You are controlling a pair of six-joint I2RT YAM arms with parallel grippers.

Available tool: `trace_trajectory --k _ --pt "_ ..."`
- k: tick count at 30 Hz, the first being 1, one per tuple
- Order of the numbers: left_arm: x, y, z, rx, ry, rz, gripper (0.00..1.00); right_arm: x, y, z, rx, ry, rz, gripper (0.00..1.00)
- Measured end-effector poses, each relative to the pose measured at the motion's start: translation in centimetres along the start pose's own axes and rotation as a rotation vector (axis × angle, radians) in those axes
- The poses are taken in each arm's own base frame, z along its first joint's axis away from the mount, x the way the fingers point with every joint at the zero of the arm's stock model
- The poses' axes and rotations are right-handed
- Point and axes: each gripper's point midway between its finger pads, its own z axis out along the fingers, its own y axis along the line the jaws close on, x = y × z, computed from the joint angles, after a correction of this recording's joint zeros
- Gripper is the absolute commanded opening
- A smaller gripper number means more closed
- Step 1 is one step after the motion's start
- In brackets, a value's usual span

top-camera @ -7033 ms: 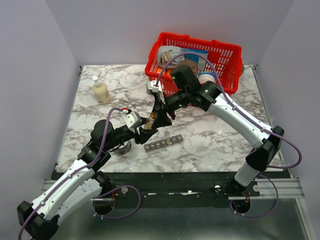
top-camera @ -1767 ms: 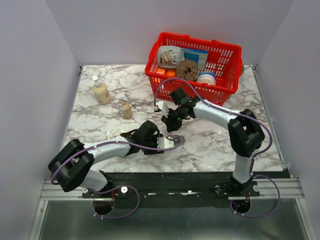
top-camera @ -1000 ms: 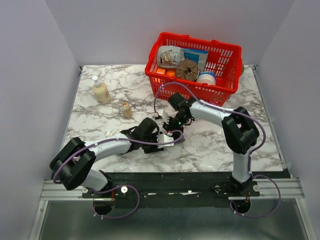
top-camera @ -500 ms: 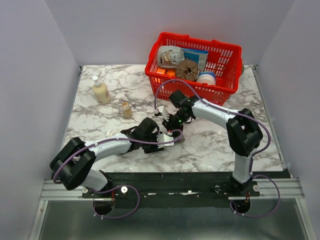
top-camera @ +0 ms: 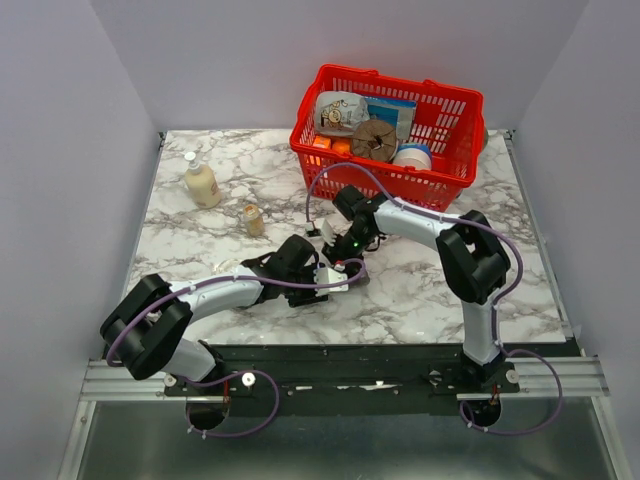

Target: Sort the pills into containers

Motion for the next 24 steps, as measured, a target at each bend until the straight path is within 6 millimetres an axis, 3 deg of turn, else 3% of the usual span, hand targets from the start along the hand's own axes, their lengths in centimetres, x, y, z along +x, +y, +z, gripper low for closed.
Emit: trace_trajectory --k 6,9,12,16,24 --pt "0.0 0.0 0.0 0.002 0.002 -0.001 0.32 -0.1 0.0 -0.1 0.0 0.004 0.009 0.23" --pt "-0.1 0.0 0.0 0.002 0.003 -0.006 0.43 -0.4 0.0 -0.7 0.007 -0.007 -0.019 0.26" --pt "-0.1 0.0 0.0 0.002 0.003 -0.011 0.64 -0.9 0.3 -1.9 0.018 -0.032 -0.057 0.3" --pt "-0.5 0.2 -0.5 -0.013 -0.011 -0.023 0.99 -1.9 1.3 -4.8 0.046 -0.098 -0.135 0.37" --pt "-3.3 1.4 -3.4 -0.096 -0.113 -0.012 0.99 -0.2 4.6 -8.2 0.09 -0.156 -0.245 0.52"
